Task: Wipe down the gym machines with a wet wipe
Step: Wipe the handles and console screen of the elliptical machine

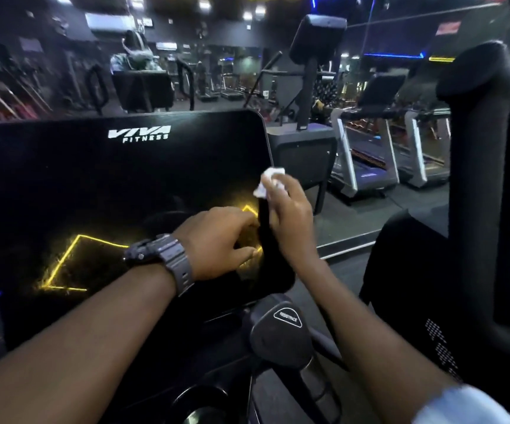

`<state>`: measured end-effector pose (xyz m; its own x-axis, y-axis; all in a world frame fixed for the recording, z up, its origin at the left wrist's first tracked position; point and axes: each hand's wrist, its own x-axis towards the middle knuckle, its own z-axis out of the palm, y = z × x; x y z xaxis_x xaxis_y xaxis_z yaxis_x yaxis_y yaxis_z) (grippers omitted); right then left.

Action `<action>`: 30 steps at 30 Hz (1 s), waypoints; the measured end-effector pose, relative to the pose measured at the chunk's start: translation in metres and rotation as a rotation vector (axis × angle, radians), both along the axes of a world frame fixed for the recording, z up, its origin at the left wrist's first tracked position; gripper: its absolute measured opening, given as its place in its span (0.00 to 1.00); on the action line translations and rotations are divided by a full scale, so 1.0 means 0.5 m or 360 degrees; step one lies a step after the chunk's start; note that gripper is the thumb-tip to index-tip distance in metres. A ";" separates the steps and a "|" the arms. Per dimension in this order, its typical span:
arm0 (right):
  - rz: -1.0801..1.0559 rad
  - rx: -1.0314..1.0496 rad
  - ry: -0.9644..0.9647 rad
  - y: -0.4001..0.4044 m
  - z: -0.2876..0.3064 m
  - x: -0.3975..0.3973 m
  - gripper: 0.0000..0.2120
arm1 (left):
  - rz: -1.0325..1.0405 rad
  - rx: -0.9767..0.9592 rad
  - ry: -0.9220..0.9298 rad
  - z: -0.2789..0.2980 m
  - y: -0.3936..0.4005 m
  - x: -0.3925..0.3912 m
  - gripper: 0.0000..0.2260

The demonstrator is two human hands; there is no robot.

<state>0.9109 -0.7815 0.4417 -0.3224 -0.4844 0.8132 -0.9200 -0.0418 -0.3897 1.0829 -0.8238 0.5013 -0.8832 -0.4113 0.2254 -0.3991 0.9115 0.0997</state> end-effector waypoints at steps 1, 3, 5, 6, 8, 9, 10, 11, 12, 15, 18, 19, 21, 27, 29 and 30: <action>-0.0022 -0.0029 -0.0042 -0.019 0.026 -0.003 0.20 | 0.0004 -0.0018 0.0034 0.001 0.001 -0.002 0.20; 0.0032 -0.0043 -0.0101 0.004 0.011 0.012 0.22 | 0.0035 -0.0054 0.0129 0.008 -0.002 0.001 0.23; 0.0083 0.0049 -0.0135 0.075 -0.080 0.028 0.25 | 0.0091 -0.0093 0.0227 0.015 -0.009 0.006 0.24; 0.0072 0.0086 -0.0157 0.112 -0.129 0.038 0.26 | 0.0119 -0.0118 0.0281 0.017 -0.012 0.007 0.25; 0.0093 0.0144 -0.0182 0.146 -0.166 0.053 0.25 | 0.0146 -0.0186 0.0392 0.019 -0.010 0.006 0.26; 0.0097 0.0151 -0.0173 0.128 -0.147 0.047 0.24 | 0.0141 -0.0220 0.0423 0.020 -0.006 0.001 0.27; 0.0085 0.0126 -0.0153 0.093 -0.105 0.037 0.23 | 0.0141 -0.0245 0.0433 0.021 -0.004 -0.003 0.28; 0.0088 0.0104 -0.0118 0.049 -0.049 0.028 0.23 | 0.0156 -0.0268 0.0432 0.022 -0.003 -0.005 0.29; 0.0087 0.0077 -0.0036 0.005 0.012 0.015 0.23 | 0.0188 -0.0284 0.0428 0.023 -0.006 -0.003 0.31; 0.0059 0.0029 0.0020 -0.088 0.143 -0.018 0.23 | 0.0335 -0.0318 0.0482 0.027 -0.018 0.010 0.33; 0.0056 0.0041 0.0034 -0.052 0.083 -0.012 0.25 | 0.0365 -0.0392 0.0505 0.033 -0.011 0.011 0.34; 0.0053 0.0043 0.0046 -0.023 0.043 -0.002 0.26 | 0.0356 -0.0415 0.0496 0.033 -0.007 0.010 0.34; 0.0054 0.0061 0.0080 0.011 -0.008 -0.001 0.26 | 0.0376 -0.0426 0.0494 0.032 -0.005 0.008 0.34; -0.0009 0.0133 0.0211 -0.150 0.206 -0.039 0.23 | 0.0550 -0.0373 0.0500 0.038 -0.025 0.028 0.33; 0.0089 0.0192 0.0261 -0.177 0.242 -0.043 0.22 | 0.0596 -0.0358 0.0491 0.042 -0.024 0.035 0.33; 0.0128 0.0191 0.0274 -0.174 0.242 -0.051 0.21 | 0.0613 -0.0352 0.0487 0.042 -0.022 0.035 0.33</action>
<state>0.8853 -0.8683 0.5626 -0.1399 -0.5996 0.7880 -0.9690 -0.0809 -0.2336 1.1004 -0.8349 0.5224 -0.5581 -0.6059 0.5670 -0.6913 0.7174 0.0861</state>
